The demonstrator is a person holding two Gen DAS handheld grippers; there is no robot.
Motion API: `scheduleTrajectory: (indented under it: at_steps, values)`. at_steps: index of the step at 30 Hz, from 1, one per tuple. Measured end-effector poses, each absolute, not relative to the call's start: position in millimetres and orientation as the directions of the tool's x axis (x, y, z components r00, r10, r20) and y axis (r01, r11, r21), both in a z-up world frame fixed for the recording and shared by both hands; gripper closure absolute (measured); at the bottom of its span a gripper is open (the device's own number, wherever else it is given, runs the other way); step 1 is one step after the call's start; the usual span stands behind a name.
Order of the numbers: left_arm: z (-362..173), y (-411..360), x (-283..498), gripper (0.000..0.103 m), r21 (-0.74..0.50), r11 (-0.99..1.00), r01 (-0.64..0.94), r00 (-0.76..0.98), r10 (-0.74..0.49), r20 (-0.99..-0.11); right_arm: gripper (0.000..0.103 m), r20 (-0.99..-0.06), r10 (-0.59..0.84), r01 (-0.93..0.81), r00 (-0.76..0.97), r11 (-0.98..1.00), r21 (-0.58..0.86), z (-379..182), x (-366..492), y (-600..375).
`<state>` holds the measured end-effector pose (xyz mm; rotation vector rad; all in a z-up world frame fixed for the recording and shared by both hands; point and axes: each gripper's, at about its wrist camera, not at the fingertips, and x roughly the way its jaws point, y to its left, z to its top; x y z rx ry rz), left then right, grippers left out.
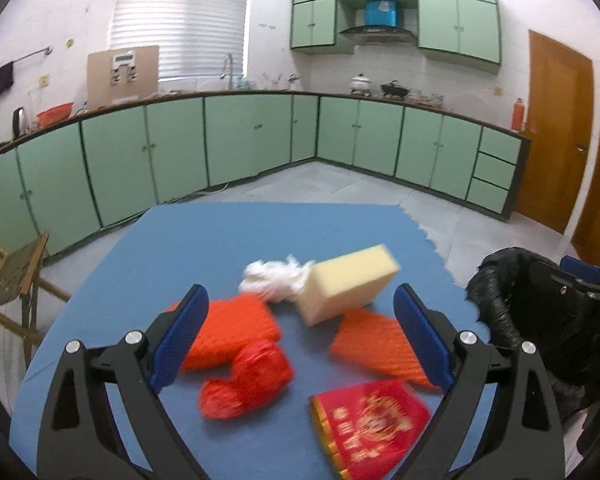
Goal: Collect trash
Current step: 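Move both tools back over the remaining trash on the mat, then grasp the red plastic bag with the left tool while the right tool grasps the orange foam net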
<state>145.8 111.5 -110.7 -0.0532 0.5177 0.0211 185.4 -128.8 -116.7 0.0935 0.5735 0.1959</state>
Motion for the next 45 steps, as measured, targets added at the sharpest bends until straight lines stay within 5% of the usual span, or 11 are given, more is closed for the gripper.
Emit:
scheduleTrajectory:
  at_steps: [13, 26, 34, 39, 45]
  values:
    - [-157, 137, 150, 0.013, -0.045, 0.994, -0.097, 0.801, 0.051, -0.596, 0.011, -0.618, 0.268, -0.247, 0.739, 0.961, 0.122, -162, 208, -84]
    - [-183, 142, 163, 0.029, -0.069, 0.992, -0.105, 0.752, 0.033, -0.658, 0.025, -0.693, 0.294, -0.296, 0.658, 0.947, 0.121, -190, 231, -67]
    - [-190, 142, 170, 0.044, -0.082, 0.992, -0.099, 0.722, 0.015, -0.692, 0.058, -0.734, 0.332, -0.323, 0.593, 0.933, 0.161, -202, 235, -63]
    - [-191, 140, 172, 0.063, -0.091, 0.992, -0.083, 0.716, -0.004, -0.698, 0.091, -0.728, 0.353, -0.334, 0.588, 0.926, 0.179, -200, 235, -66]
    - [-189, 136, 172, 0.067, -0.085, 0.993, -0.080, 0.723, -0.001, -0.691, 0.092, -0.704, 0.362, -0.343, 0.611, 0.923, 0.177, -190, 230, -68]
